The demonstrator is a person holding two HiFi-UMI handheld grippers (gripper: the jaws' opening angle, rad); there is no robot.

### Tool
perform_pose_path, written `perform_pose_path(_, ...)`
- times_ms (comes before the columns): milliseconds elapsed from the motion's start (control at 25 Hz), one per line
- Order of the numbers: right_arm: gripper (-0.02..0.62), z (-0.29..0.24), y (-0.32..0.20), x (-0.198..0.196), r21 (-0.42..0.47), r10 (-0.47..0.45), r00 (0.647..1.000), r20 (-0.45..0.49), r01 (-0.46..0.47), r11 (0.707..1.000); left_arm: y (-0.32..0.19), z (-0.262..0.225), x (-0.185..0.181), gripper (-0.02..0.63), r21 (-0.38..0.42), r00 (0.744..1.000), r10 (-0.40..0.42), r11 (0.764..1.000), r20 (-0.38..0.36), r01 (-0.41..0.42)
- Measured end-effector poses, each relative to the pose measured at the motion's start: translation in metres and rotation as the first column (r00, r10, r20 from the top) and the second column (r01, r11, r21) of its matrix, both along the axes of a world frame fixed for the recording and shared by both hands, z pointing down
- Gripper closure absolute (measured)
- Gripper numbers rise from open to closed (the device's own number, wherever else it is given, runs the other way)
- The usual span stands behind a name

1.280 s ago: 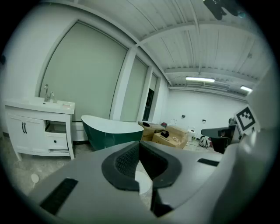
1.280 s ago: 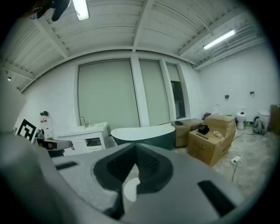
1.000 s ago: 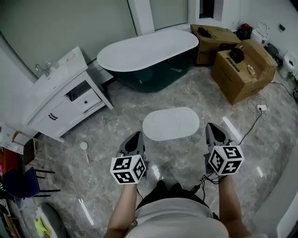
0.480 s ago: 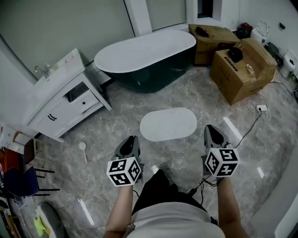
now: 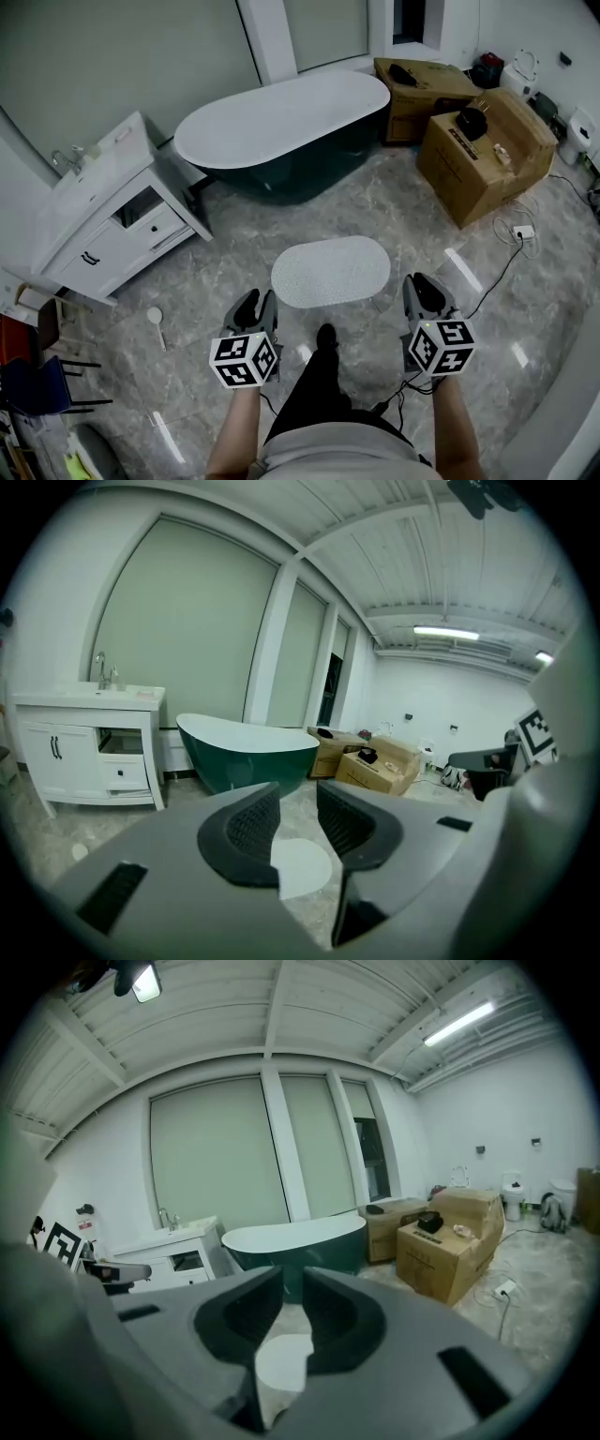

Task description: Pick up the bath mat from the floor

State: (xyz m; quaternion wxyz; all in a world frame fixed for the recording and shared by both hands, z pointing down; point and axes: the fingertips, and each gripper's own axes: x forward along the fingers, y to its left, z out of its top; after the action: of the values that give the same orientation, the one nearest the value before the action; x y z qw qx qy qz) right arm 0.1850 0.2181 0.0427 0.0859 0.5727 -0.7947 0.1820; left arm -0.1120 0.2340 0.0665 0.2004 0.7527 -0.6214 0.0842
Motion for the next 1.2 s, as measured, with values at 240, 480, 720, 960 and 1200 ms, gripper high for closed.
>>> perform_pose_path(240, 0.518, 0.005, -0.074, 0.001, -0.027, 0.019, 1.0, 0.004, -0.019, 0.999, -0.077, 0.006, -0.01, 0.445, -0.022, 1.0, 0.007, 1.0, -0.02, -0.007)
perform_pose_path(480, 0.515, 0.014, -0.14, -0.006, -0.08, 0.036, 0.999, 0.02, -0.034, 0.996, -0.141, 0.02, -0.03, 0.429, -0.074, 0.999, -0.008, 0.997, -0.034, 0.005)
perform_pose_path(720, 0.515, 0.024, -0.188, -0.02, -0.118, 0.025, 0.999, 0.031, -0.021, 0.993, -0.185, 0.034, -0.041, 0.413, -0.107, 0.999, -0.015, 0.994, -0.037, 0.01)
perform_pose_path(960, 0.515, 0.037, -0.203, -0.032, -0.153, 0.003, 0.999, 0.044, 0.004, 0.988, -0.203, 0.037, -0.05, 0.403, -0.11, 0.999, -0.025, 0.994, -0.036, 0.021)
perform_pose_path(1200, 0.515, 0.043, -0.224, -0.024, -0.158, -0.016, 0.998, 0.055, 0.024, 0.987, -0.198, 0.054, -0.05, 0.393, -0.158, 0.996, -0.074, 0.985, -0.041, 0.066)
